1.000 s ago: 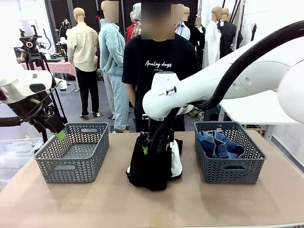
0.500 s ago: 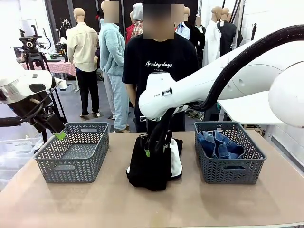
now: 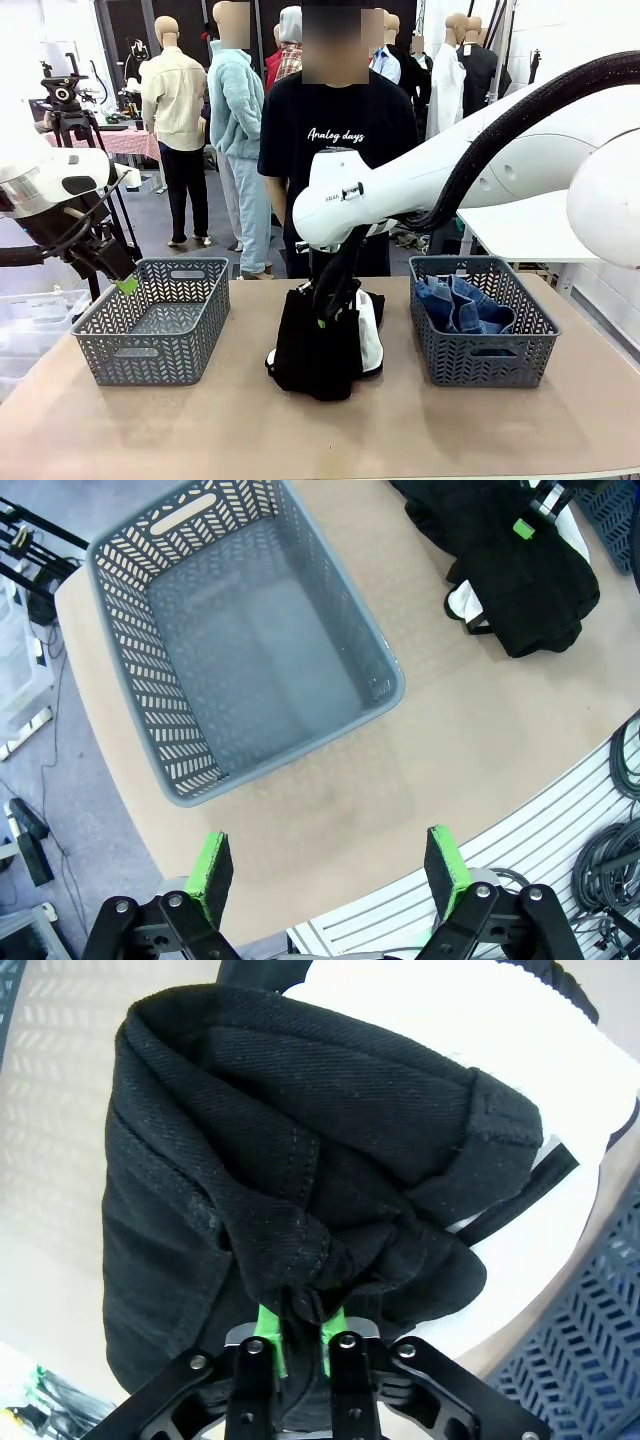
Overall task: Sort the tops and bottoms.
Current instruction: Lift clothes from the center of the table with your right hand.
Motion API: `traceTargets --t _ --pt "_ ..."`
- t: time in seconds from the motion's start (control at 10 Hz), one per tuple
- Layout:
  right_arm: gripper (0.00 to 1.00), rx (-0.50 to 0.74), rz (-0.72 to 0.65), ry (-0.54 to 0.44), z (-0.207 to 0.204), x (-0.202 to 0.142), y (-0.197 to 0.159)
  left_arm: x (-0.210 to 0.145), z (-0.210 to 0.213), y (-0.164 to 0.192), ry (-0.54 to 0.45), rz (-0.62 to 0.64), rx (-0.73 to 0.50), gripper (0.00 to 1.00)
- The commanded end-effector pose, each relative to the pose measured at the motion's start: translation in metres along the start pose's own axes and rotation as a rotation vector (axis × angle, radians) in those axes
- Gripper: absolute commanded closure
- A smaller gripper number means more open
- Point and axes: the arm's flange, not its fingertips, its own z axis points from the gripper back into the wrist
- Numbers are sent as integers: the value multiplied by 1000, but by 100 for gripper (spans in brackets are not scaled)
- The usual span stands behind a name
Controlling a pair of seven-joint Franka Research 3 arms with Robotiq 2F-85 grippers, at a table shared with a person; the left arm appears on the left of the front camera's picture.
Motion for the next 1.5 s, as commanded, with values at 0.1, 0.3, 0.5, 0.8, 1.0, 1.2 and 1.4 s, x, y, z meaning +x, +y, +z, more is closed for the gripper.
traceTargets --t 0.1,0.3,0.5,0.8,1.0,1.2,1.4 --pt "100 12 -30 -14 5 -5 -2 -1 0 1 4 1 -7 0" --pt "100 4 -41 -73 45 -21 1 -1 0 1 4 1 -7 0" --pt "100 -47 -23 -154 107 -34 12 -1 0 1 4 1 -7 0" --pt "100 -107 35 -310 204 -50 44 -1 0 1 4 1 -7 0" --pt "100 -153 59 -379 250 -58 70 -1 0 1 4 1 -7 0" --pt "100 -199 64 -437 286 -65 88 -1 0 1 4 1 -7 0" --pt "100 -184 27 -449 297 -70 78 -1 0 1 4 1 -7 0"
